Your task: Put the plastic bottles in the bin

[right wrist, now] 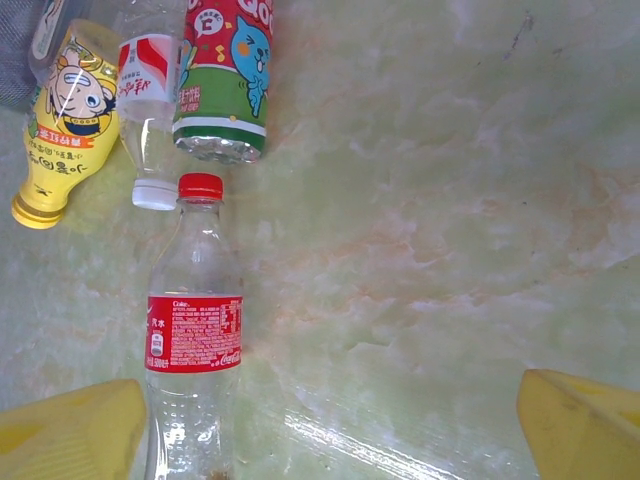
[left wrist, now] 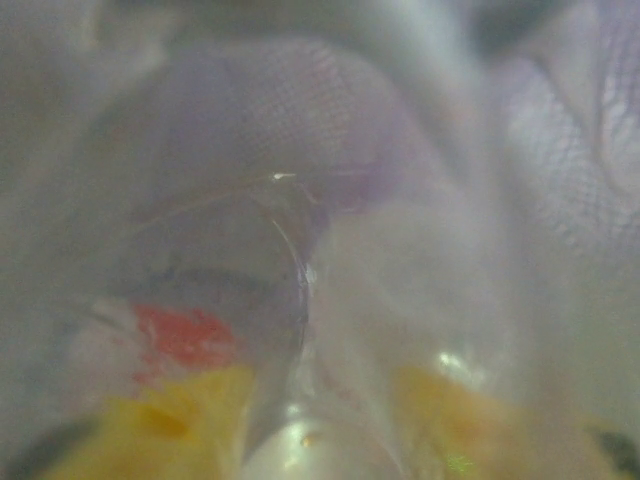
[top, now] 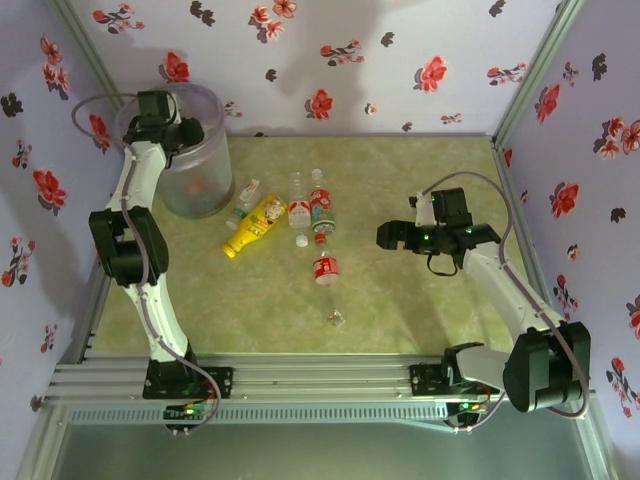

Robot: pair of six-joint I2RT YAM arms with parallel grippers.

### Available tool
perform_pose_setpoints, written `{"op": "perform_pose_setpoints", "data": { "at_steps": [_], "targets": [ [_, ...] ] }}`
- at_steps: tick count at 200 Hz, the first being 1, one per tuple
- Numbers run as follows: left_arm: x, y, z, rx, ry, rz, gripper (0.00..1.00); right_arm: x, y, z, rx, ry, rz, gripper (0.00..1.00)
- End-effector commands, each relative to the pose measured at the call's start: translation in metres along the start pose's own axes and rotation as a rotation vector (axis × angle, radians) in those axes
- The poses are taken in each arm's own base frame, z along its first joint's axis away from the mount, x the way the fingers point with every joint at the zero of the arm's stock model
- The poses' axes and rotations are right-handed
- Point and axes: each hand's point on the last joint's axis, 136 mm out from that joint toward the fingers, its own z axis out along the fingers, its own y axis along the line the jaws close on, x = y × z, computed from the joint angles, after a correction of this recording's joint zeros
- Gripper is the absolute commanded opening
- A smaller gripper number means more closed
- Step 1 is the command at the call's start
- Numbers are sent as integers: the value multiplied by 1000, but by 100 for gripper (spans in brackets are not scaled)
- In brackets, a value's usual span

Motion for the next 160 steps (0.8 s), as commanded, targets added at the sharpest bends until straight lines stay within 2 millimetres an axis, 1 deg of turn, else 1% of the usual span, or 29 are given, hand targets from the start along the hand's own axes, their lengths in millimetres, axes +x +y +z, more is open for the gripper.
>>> {"op": "perform_pose_setpoints", "data": {
  "at_steps": [1,20,42,78,130,160],
  "targets": [
    [20,-10,13,33,81,6,49,4,-6,-3,29,7,-14,96],
    [18,-11,12,33,78,7,63,5,-6,-3,32,8,-15,96],
    [13,-11,5,24,68,16,78,4,-6,-3,32,9,-14,96],
    [-2,-10,-18,-3,25,43,99,3,-9,-2,46,9,-10,96],
    [-25,-21,-57,13,-48,56,100,2,-12,2,79,2,41,96],
    [-36,-19,-81,-19,-84,63,100,6,-18,4,144,2,86,96]
  ]
}}
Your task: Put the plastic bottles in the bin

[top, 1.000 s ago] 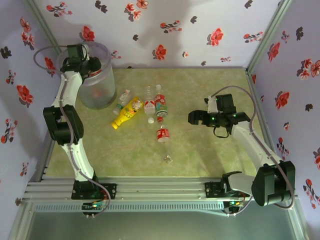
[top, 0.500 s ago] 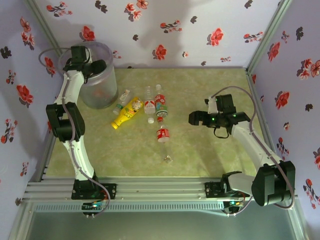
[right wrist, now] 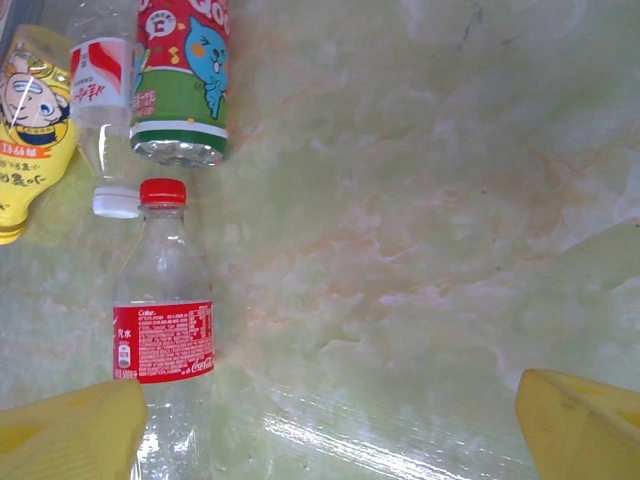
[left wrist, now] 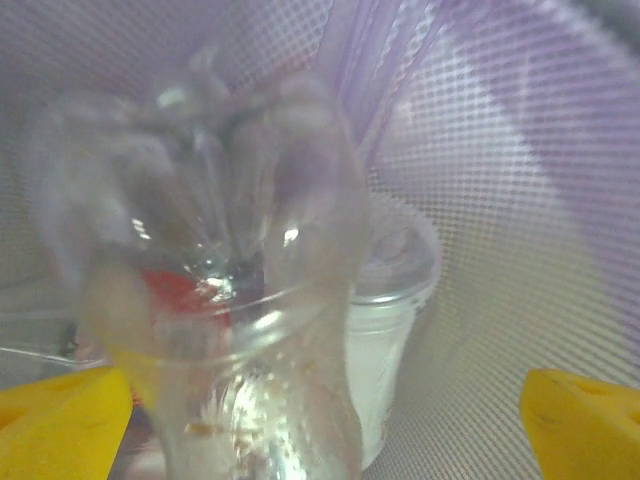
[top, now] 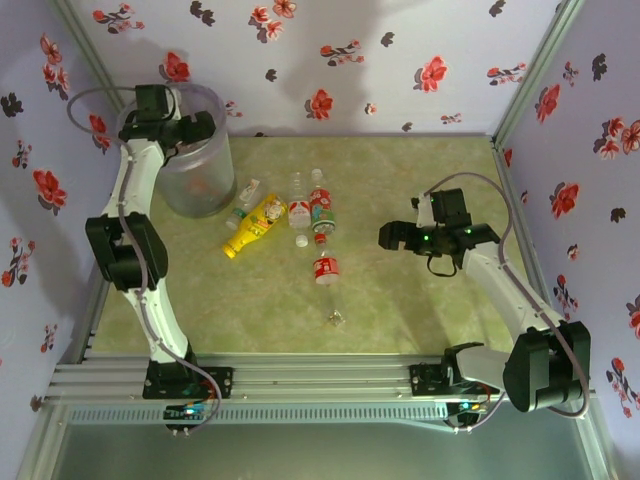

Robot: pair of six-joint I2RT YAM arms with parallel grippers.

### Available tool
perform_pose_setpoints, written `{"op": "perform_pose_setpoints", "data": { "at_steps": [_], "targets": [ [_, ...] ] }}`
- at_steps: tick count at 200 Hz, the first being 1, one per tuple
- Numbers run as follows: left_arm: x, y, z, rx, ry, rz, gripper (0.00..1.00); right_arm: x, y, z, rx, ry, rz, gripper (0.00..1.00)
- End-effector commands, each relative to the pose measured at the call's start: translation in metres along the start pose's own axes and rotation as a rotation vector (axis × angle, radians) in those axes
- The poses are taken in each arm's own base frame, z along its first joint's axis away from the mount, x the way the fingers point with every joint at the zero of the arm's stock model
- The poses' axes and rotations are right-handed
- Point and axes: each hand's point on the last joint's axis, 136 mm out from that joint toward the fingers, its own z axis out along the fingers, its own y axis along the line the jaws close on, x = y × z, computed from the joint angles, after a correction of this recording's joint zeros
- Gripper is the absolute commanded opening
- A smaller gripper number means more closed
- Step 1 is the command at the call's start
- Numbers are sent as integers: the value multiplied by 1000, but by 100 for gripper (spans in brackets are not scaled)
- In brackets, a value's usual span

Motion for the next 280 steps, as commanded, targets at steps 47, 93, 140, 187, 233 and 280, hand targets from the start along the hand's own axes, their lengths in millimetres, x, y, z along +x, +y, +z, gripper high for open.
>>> {"op": "perform_pose_setpoints", "data": {
  "at_steps": [47,93,140,187,233,280],
  "targets": [
    [-41,-7,-103,-57,-173,31,100,33,17,17,150,70,37,91],
    [-31,-19,-163,-11,-279,-31,100,88,73,49,137,206,-62,89],
    [28,-58,-168,107,-245,-51,100,123,102,79,105,315,-100,86],
    [95,-93,-146,262,-130,-130,100,142,102,99,121,380,-113,82],
    [142,-111,-124,304,-9,-147,99,161,87,114,174,456,-112,78],
    [182,-150,-120,381,98,-120,100,157,82,116,198,446,-143,71]
  ]
}}
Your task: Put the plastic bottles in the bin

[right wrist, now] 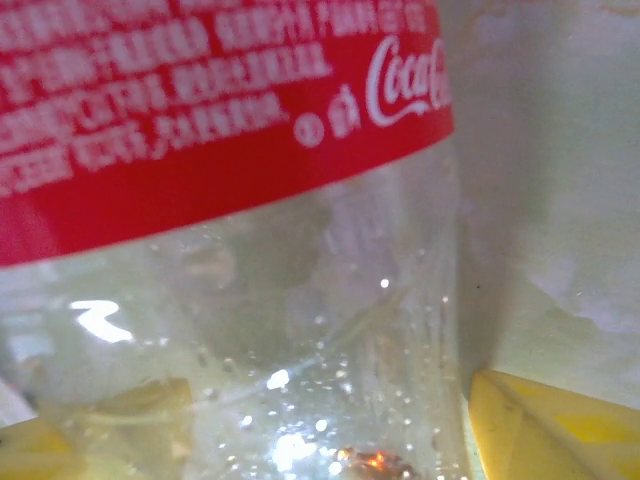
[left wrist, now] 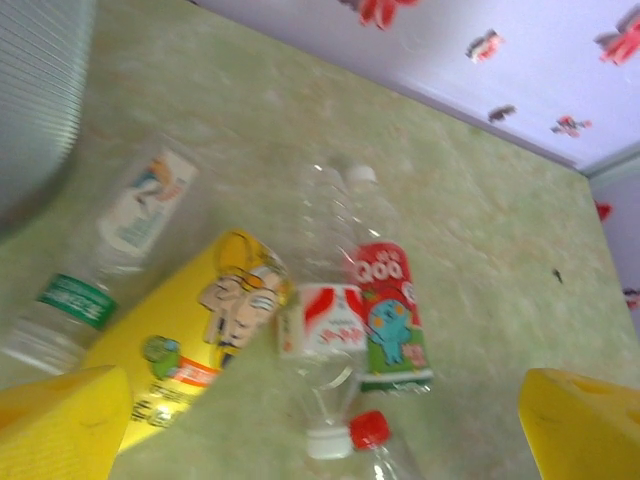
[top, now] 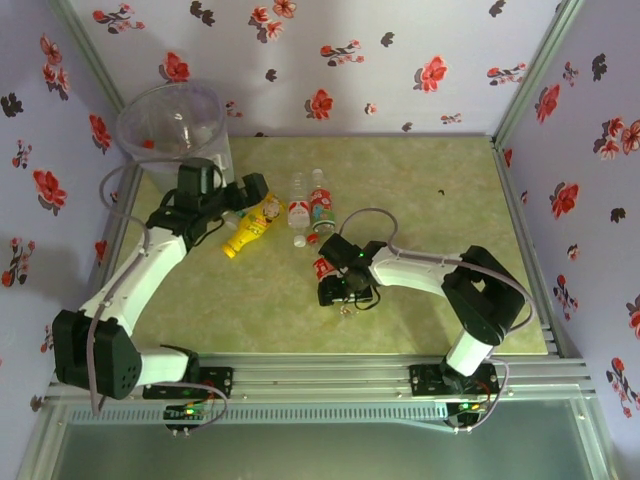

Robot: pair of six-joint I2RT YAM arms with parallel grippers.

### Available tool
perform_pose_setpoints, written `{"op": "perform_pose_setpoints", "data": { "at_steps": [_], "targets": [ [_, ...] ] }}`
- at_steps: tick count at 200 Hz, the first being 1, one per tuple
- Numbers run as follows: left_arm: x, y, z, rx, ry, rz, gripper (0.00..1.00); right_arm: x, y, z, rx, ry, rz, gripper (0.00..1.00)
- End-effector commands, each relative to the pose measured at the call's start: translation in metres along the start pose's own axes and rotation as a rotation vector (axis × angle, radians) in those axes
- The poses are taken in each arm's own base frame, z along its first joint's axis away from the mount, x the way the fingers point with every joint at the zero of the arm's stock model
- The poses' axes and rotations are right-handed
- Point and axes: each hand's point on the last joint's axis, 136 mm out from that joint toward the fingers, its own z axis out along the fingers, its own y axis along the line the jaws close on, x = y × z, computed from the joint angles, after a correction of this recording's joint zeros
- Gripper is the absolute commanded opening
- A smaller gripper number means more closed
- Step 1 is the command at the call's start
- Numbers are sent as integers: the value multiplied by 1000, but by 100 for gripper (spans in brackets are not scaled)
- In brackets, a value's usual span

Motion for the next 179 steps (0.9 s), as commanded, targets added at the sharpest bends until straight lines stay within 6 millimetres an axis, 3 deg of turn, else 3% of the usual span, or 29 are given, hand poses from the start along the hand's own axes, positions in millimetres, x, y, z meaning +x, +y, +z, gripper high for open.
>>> {"op": "perform_pose_setpoints", "data": {
  "at_steps": [1,31,78,124,147,179],
  "targets": [
    [14,-17,9,56,30,-15,100,-6,2,-3,16,-16,-21,71],
    [36,-23,27,106,92,-66,99,-5,-5,-6,35,-10,-37,56],
    [61,-52,44,192,167,-87,100,-11,-9,-30,-31,-72,-73,59],
    [96,-101,56,372,301,-132,100,-33,-10,-69,-246,-254,-148,48],
    [109,-112,65,418,331,-171,100,-42,-14,-80,-292,-302,-162,45],
    [125,-127,76,487,368,-224,100,-52,-4,-89,-353,-384,-217,45]
  ]
}}
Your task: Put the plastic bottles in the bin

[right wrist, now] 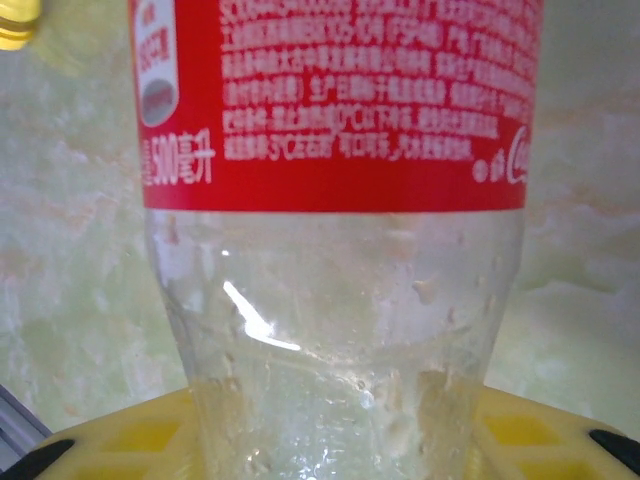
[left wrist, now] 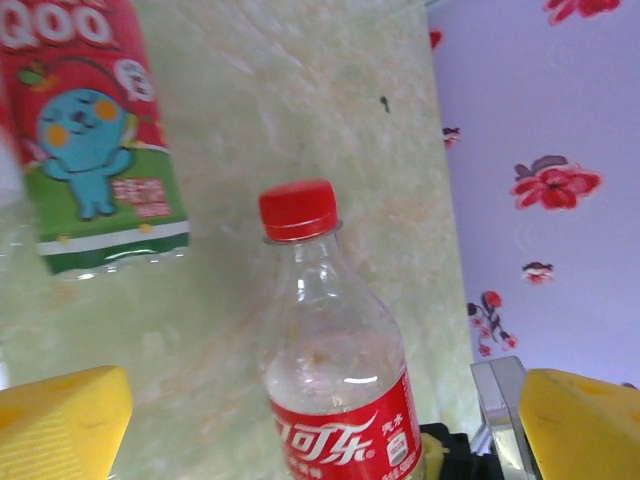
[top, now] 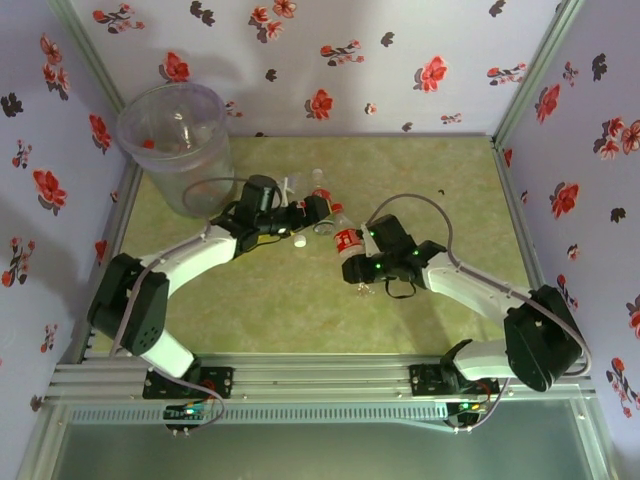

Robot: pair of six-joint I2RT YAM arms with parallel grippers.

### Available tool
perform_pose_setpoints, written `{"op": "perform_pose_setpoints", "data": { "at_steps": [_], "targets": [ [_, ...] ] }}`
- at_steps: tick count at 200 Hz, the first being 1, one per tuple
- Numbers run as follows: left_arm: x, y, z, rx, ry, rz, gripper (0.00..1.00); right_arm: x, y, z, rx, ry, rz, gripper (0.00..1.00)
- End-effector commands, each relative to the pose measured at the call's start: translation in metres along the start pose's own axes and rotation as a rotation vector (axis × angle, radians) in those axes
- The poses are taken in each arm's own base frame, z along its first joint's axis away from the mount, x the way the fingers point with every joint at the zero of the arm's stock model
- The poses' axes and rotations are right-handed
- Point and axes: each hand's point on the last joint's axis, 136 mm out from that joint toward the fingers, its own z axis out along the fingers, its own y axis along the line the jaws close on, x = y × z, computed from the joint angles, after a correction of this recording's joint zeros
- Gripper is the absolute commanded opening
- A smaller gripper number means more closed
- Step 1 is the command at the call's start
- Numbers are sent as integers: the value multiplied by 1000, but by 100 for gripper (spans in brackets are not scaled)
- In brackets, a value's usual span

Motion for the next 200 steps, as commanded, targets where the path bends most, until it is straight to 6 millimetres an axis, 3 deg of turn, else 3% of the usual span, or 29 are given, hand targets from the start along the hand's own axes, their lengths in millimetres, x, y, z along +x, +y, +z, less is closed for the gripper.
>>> {"op": "perform_pose_setpoints", "data": {
  "at_steps": [1,55,155,200],
  "targets": [
    [7,-17,15,108,26,-41,100,-14,18,-5,-101,-79,-90,45],
    [25,-16,40,110,95,-59,95,-28,16,-7,-120,-137,-69,44],
    [31,-23,53,184,105,-92,82,-42,22,1,-192,-164,-37,44],
    [30,-23,55,192,100,-94,66,-43,21,5,-203,-160,-22,45]
  ]
}}
